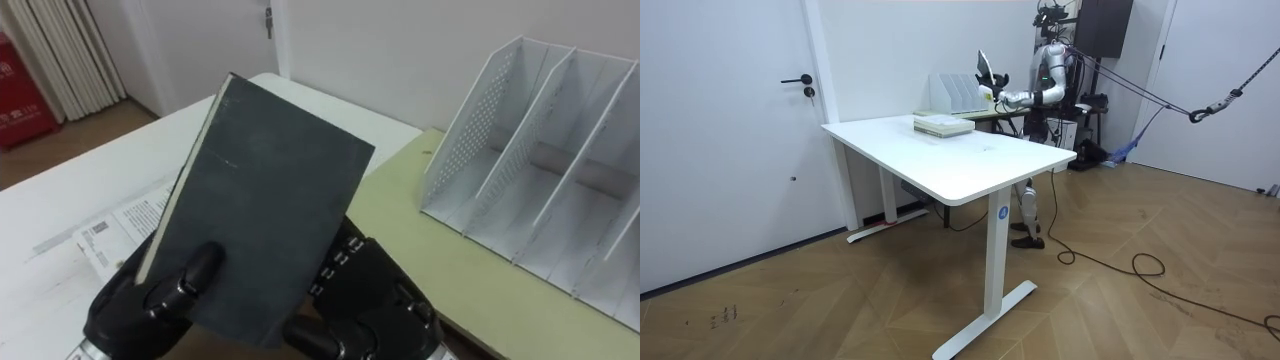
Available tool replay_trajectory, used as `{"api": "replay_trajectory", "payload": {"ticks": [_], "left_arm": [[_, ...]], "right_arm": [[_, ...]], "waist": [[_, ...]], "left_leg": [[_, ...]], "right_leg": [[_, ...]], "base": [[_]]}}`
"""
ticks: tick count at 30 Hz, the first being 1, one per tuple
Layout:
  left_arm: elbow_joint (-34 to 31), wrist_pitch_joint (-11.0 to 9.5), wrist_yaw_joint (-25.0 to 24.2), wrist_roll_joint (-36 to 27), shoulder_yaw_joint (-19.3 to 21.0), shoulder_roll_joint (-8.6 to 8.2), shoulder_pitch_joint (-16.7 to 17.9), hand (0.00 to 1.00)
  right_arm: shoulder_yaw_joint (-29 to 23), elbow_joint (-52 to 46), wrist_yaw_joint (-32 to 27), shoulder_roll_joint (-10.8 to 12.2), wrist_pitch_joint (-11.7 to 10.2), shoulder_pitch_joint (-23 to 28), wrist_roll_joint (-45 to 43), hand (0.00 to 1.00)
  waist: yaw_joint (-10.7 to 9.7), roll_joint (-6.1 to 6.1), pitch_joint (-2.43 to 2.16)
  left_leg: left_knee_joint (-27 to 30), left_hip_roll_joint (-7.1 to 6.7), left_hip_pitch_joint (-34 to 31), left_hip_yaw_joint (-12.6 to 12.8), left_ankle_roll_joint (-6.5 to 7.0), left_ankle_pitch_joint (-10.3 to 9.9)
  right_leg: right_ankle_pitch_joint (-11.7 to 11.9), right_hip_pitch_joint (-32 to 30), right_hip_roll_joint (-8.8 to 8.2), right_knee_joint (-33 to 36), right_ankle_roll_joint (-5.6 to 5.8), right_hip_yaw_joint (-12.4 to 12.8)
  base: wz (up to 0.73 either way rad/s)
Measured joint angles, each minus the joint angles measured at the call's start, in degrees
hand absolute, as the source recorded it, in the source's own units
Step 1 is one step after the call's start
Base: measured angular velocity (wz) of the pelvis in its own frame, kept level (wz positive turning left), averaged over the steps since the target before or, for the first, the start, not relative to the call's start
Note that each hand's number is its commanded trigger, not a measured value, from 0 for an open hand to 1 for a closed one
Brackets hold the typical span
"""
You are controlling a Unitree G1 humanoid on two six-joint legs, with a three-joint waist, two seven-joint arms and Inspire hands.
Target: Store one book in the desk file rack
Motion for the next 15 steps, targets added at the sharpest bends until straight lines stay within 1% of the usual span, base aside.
{"api": "replay_trajectory", "payload": {"ticks": [2, 3, 5, 7, 9, 11, 14, 15], "left_arm": [[0.79, 0.08, -0.79, -0.19, 0.03, 0.19, -0.21, 1.0], [1.0, 0.45, -1.06, -0.21, 0.03, 0.31, -0.43, 1.0], [1.2, 1.13, -1.97, -0.25, -0.16, 1.3, -0.7, 1.0], [1.38, 1.21, -2.65, -0.27, -0.18, 2.78, -0.72, 1.0], [1.53, 1.27, -3.0, -0.27, -0.18, 3.73, -0.72, 1.0], [2.21, 1.33, -3.51, -0.27, -0.21, 4.14, -1.01, 1.0], [2.57, 1.98, -3.8, -0.43, -0.22, 4.6, -1.47, 1.0], [2.69, 2.35, -4.14, -0.6, -0.24, 5.17, -1.49, 1.0]], "right_arm": [[-0.02, 0.0, -0.02, -0.52, 0.0, -0.45, 0.17, 0.0], [-0.01, 0.0, -0.04, -0.71, 0.05, -0.55, 1.01, 0.0], [-0.01, 0.0, -0.04, -1.03, 0.08, -0.76, 1.65, 0.0], [-0.02, 0.0, -0.04, -1.88, 0.47, -1.11, 1.81, 0.0], [-0.02, -0.01, -0.04, -2.33, 1.04, -1.2, 2.22, 0.0], [0.05, -0.01, -0.04, -2.44, 1.26, -1.19, 3.49, 0.0], [0.05, 0.0, -0.11, -2.75, 1.35, -1.21, 5.14, 0.0], [0.01, -0.04, -0.11, -3.05, 1.42, -1.23, 6.16, 0.0]], "waist": [[0.11, -0.14, 0.08], [0.29, -0.21, 0.09], [0.58, -0.28, 0.07], [0.67, -0.35, 0.03], [0.73, -0.35, 0.03], [0.75, -0.32, 0.01], [0.89, -0.25, -0.03], [0.9, -0.18, -0.06]], "left_leg": [[-0.06, 0.0, -0.01, 0.0, 0.0, 0.0], [-0.06, 0.0, -0.08, 0.0, 0.0, 0.0], [-0.05, -0.03, -0.27, 0.03, 0.01, 0.0], [-0.02, -0.04, -0.44, 0.05, 0.01, 0.01], [-0.04, -0.05, -0.45, 0.05, 0.01, 0.01], [-0.05, -0.05, -0.45, 0.06, 0.01, 0.01], [-0.04, -0.05, -0.45, 0.06, 0.01, 0.01], [-0.04, -0.06, -0.45, 0.05, 0.01, 0.01]], "right_leg": [[0.0, -0.11, 0.01, 0.05, -0.01, 0.1], [0.0, -0.19, 0.01, 0.07, -0.01, 0.18], [0.01, -0.35, 0.01, 0.08, 0.0, 0.25], [0.01, -0.58, 0.0, 0.07, 0.01, 0.28], [0.01, -0.59, 0.01, 0.04, 0.01, 0.29], [0.01, -0.56, 0.01, 0.03, 0.01, 0.28], [0.01, -0.55, 0.01, 0.04, 0.01, 0.3], [0.01, -0.65, 0.0, 0.1, 0.01, 0.3]], "base": [[0.0], [0.0], [0.0], [0.0], [0.0], [0.0], [0.0], [0.0]]}}
